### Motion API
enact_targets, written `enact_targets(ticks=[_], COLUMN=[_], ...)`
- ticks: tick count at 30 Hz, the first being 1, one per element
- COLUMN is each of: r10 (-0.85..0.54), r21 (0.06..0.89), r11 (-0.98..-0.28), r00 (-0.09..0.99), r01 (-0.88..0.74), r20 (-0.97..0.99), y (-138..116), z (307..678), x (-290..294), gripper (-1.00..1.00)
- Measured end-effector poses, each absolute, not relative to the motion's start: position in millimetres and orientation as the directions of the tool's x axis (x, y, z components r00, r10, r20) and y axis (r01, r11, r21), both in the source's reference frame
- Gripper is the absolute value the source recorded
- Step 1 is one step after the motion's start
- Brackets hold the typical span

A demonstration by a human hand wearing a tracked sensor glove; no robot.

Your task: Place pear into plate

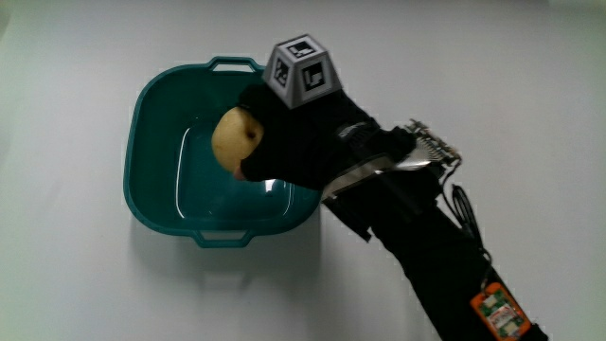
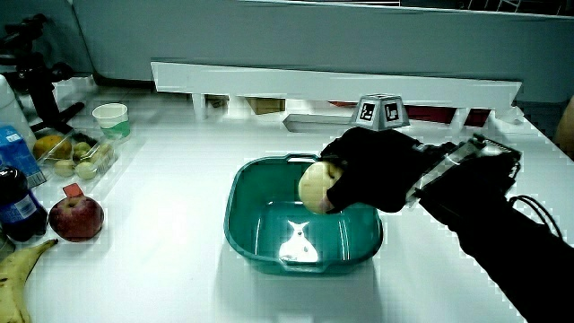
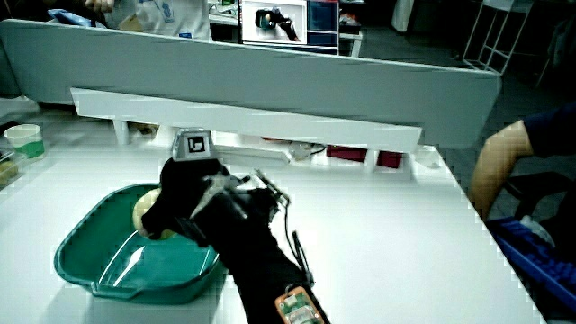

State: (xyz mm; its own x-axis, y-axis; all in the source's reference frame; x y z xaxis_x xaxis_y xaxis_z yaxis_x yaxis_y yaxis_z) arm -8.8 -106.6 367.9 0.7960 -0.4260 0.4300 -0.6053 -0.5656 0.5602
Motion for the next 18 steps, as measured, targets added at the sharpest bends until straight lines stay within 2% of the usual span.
enact_targets(ticks=[1,3,6,9,11,13,15,16,17,18], r10=[-0.431,-0.429,-0.436,-0.441,-0.439,-0.441,-0.446,-0.449,-0.451,-0.464], r21=[0.576,0.557,0.594,0.591,0.636,0.648,0.670,0.679,0.680,0.676], r11=[-0.588,-0.624,-0.583,-0.581,-0.539,-0.544,-0.504,-0.514,-0.492,-0.508], r00=[0.823,0.836,0.830,0.827,0.828,0.839,0.829,0.839,0.827,0.831], r01=[-0.568,-0.548,-0.555,-0.559,-0.552,-0.533,-0.544,-0.525,-0.544,-0.533], r20=[0.370,0.342,0.347,0.348,0.347,0.319,0.338,0.308,0.335,0.306], y=[-106,-103,-100,-94,-91,-88,-84,-83,-82,-80], z=[373,373,388,399,411,417,425,429,429,432], x=[-13,-20,-30,-38,-43,-48,-52,-54,-55,-57], gripper=[0.00,0.00,0.00,0.00,0.00,0.00,0.00,0.00,0.00,0.00])
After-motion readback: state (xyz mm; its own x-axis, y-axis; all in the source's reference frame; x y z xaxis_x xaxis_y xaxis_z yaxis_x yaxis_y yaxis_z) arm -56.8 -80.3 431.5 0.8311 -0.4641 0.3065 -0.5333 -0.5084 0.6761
